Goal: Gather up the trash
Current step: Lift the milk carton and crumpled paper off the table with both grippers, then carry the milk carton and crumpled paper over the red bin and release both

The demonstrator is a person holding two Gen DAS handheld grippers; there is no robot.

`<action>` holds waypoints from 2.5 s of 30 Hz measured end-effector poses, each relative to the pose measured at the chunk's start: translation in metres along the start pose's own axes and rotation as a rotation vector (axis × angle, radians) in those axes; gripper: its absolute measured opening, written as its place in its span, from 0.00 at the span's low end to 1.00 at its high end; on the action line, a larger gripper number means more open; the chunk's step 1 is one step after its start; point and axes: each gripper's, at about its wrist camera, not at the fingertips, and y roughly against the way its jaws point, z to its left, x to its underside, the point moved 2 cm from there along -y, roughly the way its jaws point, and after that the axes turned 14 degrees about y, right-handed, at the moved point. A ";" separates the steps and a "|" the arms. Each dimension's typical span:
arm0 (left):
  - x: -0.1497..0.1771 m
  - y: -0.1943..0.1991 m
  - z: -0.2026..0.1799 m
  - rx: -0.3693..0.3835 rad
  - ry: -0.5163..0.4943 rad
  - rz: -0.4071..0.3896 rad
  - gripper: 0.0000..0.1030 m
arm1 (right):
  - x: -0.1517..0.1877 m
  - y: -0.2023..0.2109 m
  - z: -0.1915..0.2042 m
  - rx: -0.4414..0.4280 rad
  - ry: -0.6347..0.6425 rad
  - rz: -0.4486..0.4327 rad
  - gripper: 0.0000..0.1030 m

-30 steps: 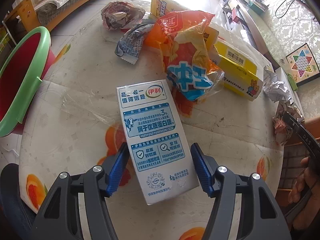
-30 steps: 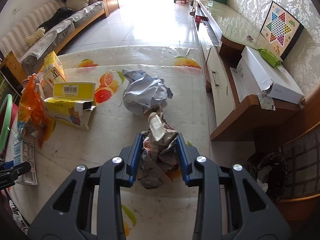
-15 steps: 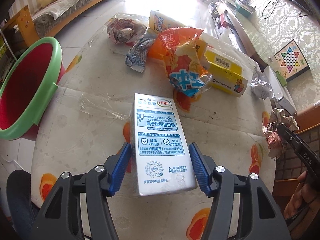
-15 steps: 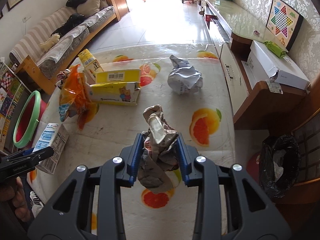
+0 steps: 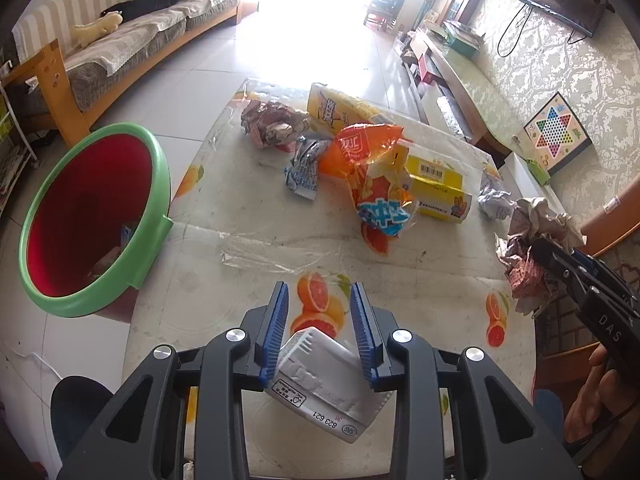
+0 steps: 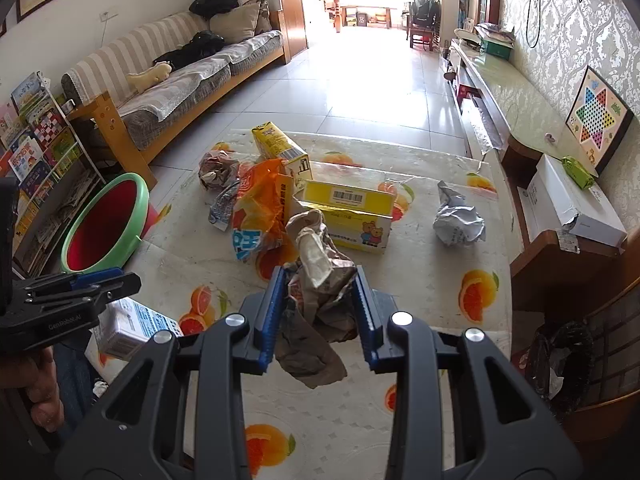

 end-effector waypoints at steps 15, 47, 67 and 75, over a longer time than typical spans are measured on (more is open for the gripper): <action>0.045 -0.018 0.011 0.017 -0.181 0.125 0.80 | 0.011 0.010 0.018 0.045 0.015 0.019 0.32; 0.013 -0.010 0.000 0.083 -0.198 0.047 0.55 | -0.004 0.007 0.034 0.019 0.035 0.000 0.32; -0.096 0.074 0.138 -0.009 0.035 -0.175 0.55 | -0.102 -0.006 0.156 -0.122 0.190 -0.096 0.32; -0.121 0.074 0.190 -0.043 0.109 -0.191 0.55 | -0.133 -0.027 0.210 -0.173 0.257 -0.097 0.32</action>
